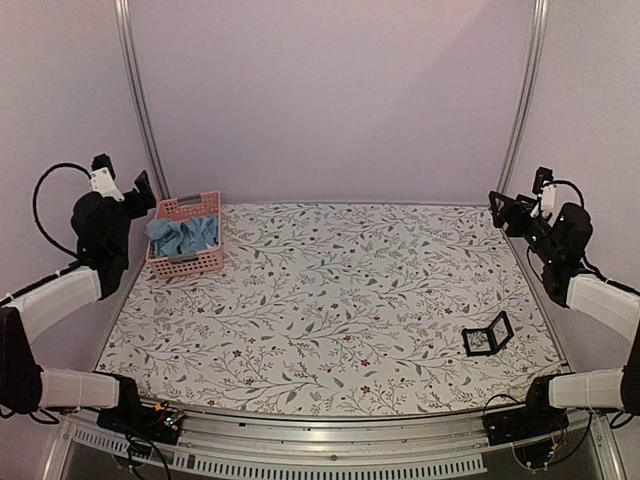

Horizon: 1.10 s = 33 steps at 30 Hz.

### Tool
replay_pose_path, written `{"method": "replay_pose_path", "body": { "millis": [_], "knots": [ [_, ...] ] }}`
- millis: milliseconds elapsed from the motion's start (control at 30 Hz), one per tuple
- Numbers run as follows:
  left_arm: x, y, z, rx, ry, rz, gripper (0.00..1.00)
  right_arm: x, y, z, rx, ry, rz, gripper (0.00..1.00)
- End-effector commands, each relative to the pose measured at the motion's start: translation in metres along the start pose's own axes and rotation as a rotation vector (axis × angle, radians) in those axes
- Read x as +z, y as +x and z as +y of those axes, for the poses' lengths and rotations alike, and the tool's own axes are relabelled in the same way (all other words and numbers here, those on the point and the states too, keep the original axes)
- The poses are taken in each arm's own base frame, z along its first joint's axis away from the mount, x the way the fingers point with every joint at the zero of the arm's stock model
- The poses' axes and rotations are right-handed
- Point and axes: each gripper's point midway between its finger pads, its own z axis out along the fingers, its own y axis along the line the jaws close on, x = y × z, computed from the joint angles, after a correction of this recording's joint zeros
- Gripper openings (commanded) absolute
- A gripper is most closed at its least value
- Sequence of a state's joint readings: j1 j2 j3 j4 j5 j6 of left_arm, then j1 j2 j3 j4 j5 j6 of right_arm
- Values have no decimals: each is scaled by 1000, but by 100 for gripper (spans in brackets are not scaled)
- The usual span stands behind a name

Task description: Pin the brooch onto the clothing

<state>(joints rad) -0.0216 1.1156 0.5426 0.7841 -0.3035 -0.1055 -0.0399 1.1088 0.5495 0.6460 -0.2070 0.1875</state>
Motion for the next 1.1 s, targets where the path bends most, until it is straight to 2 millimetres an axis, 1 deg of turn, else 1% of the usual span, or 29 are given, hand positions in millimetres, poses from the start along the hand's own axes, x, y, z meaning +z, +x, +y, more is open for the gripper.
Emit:
{"method": "replay_pose_path", "body": {
  "millis": [0,33,67,100,133,200,233,267,333,400,433,467,567,633,667,700,733,767,800,867,933,967,1033,1067],
  "knots": [
    [32,61,-39,121,165,436,96,8,25,46,136,-237,190,89],
    [40,77,-50,138,219,530,98,11,27,47,140,-236,213,89],
    [43,96,-59,150,277,640,99,13,31,59,130,-258,239,89],
    [46,112,-63,164,296,727,100,15,35,65,126,-261,260,89],
    [50,128,-59,183,278,804,100,15,38,70,120,-269,272,89],
    [64,145,-50,229,228,868,100,13,43,79,123,-292,288,89],
    [74,147,-47,248,202,872,100,12,44,82,126,-300,294,89],
    [78,154,-45,275,195,889,100,11,44,86,128,-307,295,89],
    [87,169,-45,309,197,922,100,9,47,88,129,-305,299,89],
    [90,192,-45,320,198,973,98,7,50,88,131,-296,304,89],
    [90,204,-40,317,193,1000,96,7,51,88,133,-292,309,89],
    [89,218,-35,314,186,1030,93,6,52,88,136,-291,313,89],
    [85,246,-20,342,120,1086,81,4,52,90,139,-295,315,89],
    [82,255,-10,375,78,1101,65,1,50,90,136,-297,308,90],
    [82,256,-5,394,60,1097,51,0,48,90,133,-293,302,90],
    [82,254,-2,409,43,1087,19,0,45,89,129,-292,293,90],
    [83,250,2,418,21,1072,2,-1,43,89,127,-290,286,90],
    [85,243,3,422,8,1051,0,-1,41,90,124,-290,282,90],
    [89,233,3,420,5,1020,0,-1,40,90,123,-290,278,90],
    [99,202,-1,400,-6,934,0,0,37,91,123,-293,273,90],
    [111,154,-11,375,-13,814,0,0,35,92,130,-299,272,90],
    [118,125,-15,376,-18,744,0,1,36,93,132,-302,274,90],
    [121,67,-49,409,26,613,0,1,34,95,137,-312,274,90],
    [119,38,-70,427,68,550,0,2,32,96,138,-317,274,90]
  ]
}}
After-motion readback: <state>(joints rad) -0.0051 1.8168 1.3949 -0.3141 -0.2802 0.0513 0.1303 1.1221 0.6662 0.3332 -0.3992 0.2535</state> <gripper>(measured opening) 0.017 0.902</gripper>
